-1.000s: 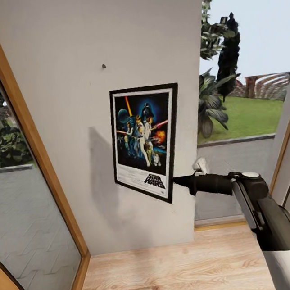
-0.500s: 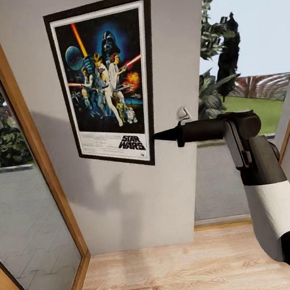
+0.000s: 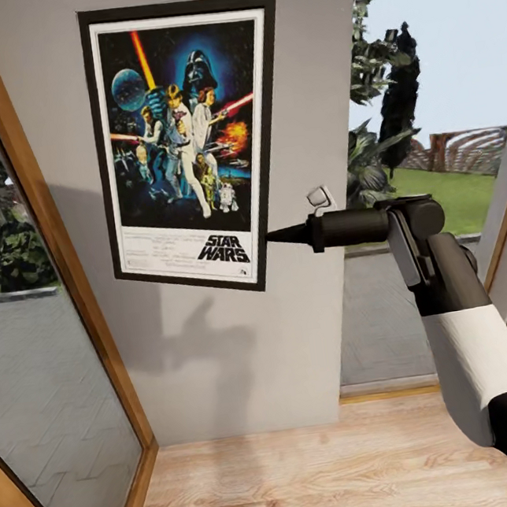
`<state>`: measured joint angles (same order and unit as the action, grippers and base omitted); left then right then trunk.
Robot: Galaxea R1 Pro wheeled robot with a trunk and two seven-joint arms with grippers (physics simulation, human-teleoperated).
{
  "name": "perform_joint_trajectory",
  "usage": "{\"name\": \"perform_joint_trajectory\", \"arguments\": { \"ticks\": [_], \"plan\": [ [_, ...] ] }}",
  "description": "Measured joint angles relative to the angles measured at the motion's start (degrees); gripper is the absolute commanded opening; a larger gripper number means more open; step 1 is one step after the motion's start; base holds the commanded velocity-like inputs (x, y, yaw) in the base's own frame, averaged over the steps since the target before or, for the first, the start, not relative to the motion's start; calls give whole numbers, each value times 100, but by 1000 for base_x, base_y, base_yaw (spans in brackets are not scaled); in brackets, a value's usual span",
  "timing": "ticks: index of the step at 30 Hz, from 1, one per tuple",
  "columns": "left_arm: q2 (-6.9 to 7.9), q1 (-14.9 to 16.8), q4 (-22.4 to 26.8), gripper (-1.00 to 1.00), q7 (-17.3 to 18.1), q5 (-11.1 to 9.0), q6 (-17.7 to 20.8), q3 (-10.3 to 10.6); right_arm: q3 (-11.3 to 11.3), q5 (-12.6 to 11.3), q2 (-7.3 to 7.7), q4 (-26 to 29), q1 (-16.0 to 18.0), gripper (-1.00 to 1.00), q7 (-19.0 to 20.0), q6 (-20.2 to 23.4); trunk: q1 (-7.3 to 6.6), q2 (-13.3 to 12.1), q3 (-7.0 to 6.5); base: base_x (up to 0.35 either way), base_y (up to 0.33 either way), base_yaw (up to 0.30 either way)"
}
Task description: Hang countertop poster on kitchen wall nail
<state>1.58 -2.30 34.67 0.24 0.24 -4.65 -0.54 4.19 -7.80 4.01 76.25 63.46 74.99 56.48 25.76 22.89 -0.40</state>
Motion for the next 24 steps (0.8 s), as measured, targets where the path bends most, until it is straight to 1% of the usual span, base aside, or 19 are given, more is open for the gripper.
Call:
{"name": "perform_joint_trajectory", "arguments": {
  "ticks": [8,19,24],
  "plan": [
    [1,1,0,100,0,0,0,-2,-4,-30,9,-204,-9,-100,11,0,0,0,0,0,0,0],
    [1,0,0,100,0,0,0,-2,-5,-24,16,-222,-11,-100,12,1,0,0,0,2,0,0],
    [1,-1,0,100,0,0,3,-2,-5,-14,16,-222,-11,-100,13,1,-2,1,0,157,0,0]
  ]
}}
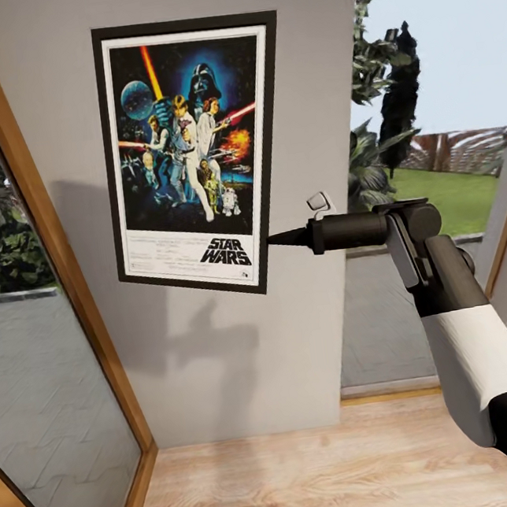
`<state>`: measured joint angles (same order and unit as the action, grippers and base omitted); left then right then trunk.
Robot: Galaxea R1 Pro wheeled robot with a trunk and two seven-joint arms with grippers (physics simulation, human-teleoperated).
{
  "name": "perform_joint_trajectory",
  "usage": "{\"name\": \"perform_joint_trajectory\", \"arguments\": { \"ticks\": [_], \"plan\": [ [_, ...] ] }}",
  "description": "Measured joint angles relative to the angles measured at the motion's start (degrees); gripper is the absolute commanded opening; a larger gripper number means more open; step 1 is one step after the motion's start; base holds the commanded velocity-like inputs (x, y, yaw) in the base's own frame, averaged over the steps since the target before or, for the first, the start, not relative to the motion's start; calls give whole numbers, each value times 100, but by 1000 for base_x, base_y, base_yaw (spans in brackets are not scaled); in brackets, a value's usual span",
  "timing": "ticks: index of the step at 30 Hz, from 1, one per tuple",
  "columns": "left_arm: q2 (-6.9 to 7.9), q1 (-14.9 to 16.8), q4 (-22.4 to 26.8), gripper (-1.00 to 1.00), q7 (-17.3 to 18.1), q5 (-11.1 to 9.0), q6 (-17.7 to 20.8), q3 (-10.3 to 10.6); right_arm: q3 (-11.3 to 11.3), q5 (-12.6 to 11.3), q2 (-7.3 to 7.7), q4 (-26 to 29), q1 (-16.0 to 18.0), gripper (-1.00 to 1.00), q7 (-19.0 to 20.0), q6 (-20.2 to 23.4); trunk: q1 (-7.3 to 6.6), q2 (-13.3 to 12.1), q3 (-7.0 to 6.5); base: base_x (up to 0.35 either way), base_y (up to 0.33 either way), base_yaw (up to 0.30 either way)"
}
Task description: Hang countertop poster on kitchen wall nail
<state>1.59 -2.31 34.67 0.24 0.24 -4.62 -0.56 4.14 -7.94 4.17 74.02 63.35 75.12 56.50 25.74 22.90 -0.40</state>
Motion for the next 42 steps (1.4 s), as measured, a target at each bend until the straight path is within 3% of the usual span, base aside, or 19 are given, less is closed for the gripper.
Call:
{"name": "perform_joint_trajectory", "arguments": {
  "ticks": [9,15,26,33,42],
  "plan": [
    [0,0,0,100,-4,0,-2,0,6,31,18,0,-5,-100,2,-4,2,-1,0,138,0,0],
    [0,0,0,100,-5,0,-3,0,34,40,322,4,-8,-100,2,-9,2,-1,0,12,0,0],
    [-1,-1,0,100,-3,0,-3,0,81,21,411,25,-15,-100,10,-2,2,-1,0,1,0,0],
    [0,2,0,100,-4,0,-3,0,611,12,413,65,-10,-100,114,0,2,-1,0,0,0,0],
    [0,4,0,100,-3,0,-3,0,699,15,413,73,-9,-100,168,-4,2,-1,0,0,0,0]
  ]
}}
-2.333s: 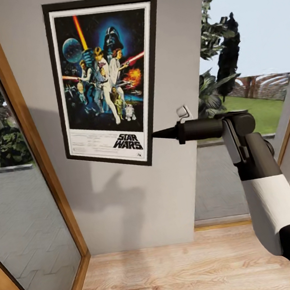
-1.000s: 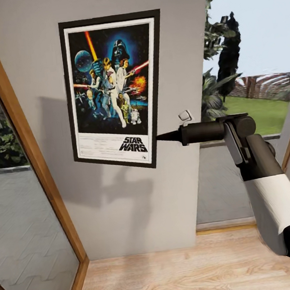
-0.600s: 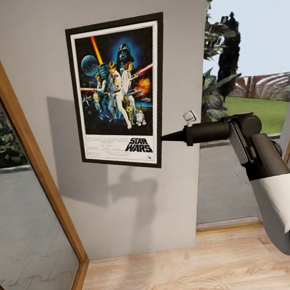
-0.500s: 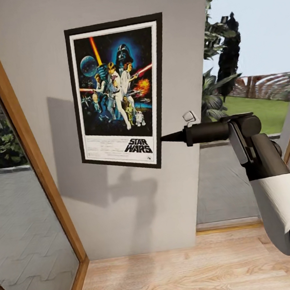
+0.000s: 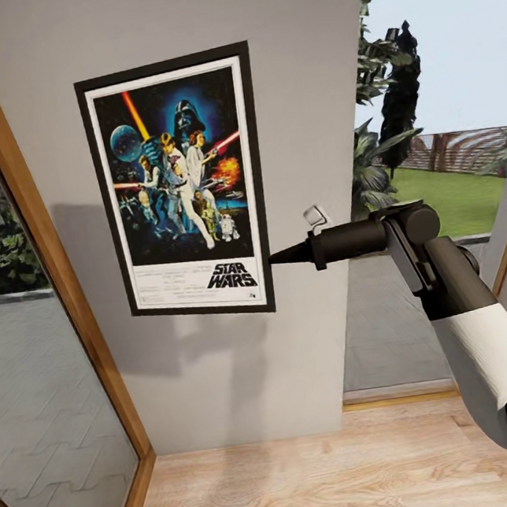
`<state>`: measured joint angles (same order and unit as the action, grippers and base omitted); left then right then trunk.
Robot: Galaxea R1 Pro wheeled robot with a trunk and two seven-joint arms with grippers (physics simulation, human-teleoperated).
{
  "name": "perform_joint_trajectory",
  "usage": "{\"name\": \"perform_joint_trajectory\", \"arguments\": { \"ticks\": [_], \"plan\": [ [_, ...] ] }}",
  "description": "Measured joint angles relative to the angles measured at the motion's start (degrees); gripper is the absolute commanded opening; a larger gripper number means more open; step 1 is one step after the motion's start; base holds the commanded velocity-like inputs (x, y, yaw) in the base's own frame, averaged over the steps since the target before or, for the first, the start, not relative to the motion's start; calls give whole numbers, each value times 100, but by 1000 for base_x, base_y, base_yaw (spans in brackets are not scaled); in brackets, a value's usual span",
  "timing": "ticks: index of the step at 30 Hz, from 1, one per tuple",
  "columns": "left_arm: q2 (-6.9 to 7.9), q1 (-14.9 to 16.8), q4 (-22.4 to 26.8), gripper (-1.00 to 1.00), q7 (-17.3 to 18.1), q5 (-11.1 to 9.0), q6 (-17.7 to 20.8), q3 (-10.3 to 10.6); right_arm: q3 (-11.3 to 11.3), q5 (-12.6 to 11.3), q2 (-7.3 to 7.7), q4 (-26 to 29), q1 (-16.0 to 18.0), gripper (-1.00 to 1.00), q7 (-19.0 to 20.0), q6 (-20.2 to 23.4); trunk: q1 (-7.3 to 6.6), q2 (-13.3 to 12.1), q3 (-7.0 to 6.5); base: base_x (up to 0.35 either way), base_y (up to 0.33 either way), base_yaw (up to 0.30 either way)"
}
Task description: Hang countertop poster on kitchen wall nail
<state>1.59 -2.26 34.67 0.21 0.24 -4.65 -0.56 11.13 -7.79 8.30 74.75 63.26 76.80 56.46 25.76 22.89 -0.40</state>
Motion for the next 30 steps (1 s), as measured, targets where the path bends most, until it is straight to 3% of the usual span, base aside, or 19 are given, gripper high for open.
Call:
{"name": "perform_joint_trajectory", "arguments": {
  "ticks": [21,30],
  "plan": [
    [0,-1,0,100,-2,0,0,0,-40,-41,3,24,0,-100,186,0,0,0,0,0,0,0],
    [0,-3,0,100,-4,0,0,0,-41,-36,5,24,0,-100,187,-7,-2,0,0,167,0,0]
  ]
}}
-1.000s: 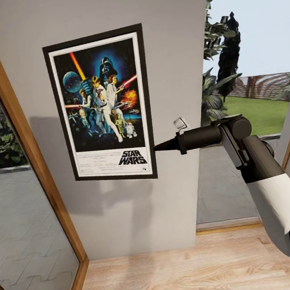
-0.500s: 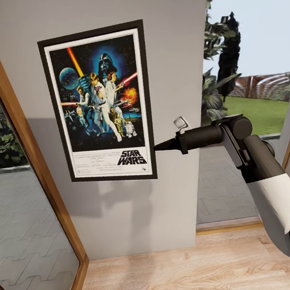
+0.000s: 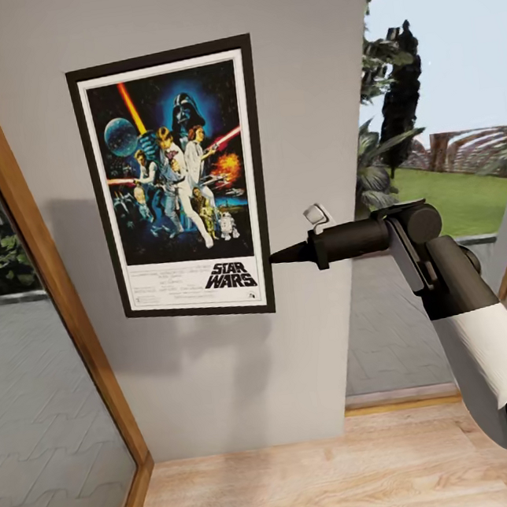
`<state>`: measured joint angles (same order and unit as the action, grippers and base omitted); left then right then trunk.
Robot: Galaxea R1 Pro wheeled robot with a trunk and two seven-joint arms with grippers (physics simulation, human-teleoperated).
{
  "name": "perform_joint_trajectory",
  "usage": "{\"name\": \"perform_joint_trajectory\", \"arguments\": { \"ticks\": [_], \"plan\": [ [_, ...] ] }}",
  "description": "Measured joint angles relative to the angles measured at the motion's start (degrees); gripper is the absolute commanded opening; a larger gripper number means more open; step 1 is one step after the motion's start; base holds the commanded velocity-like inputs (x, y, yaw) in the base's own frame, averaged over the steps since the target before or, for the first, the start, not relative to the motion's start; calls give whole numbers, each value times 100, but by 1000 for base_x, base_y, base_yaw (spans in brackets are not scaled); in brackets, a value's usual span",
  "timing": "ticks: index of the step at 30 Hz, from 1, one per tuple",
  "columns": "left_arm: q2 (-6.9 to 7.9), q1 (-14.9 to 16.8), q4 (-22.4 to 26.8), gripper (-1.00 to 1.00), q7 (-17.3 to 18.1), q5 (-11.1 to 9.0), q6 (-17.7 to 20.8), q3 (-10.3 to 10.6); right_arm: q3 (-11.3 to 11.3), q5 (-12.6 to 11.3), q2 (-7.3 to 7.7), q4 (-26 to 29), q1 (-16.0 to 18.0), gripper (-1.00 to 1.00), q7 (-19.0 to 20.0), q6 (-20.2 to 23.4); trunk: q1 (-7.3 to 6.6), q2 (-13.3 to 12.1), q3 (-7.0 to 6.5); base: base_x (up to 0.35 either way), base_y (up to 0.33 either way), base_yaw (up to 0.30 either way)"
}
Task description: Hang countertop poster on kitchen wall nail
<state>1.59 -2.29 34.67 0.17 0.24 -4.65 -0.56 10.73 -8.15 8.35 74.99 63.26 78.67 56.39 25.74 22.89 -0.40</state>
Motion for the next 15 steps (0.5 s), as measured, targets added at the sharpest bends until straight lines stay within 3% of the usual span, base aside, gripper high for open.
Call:
{"name": "perform_joint_trajectory", "arguments": {
  "ticks": [8,15],
  "plan": [
    [0,1,1,100,0,0,0,0,-2,3,3,0,0,-100,0,0,2,0,0,46,0,0],
    [0,0,0,100,2,0,0,-1,-8,4,4,0,0,-100,0,-2,-1,1,0,229,0,0]
  ]
}}
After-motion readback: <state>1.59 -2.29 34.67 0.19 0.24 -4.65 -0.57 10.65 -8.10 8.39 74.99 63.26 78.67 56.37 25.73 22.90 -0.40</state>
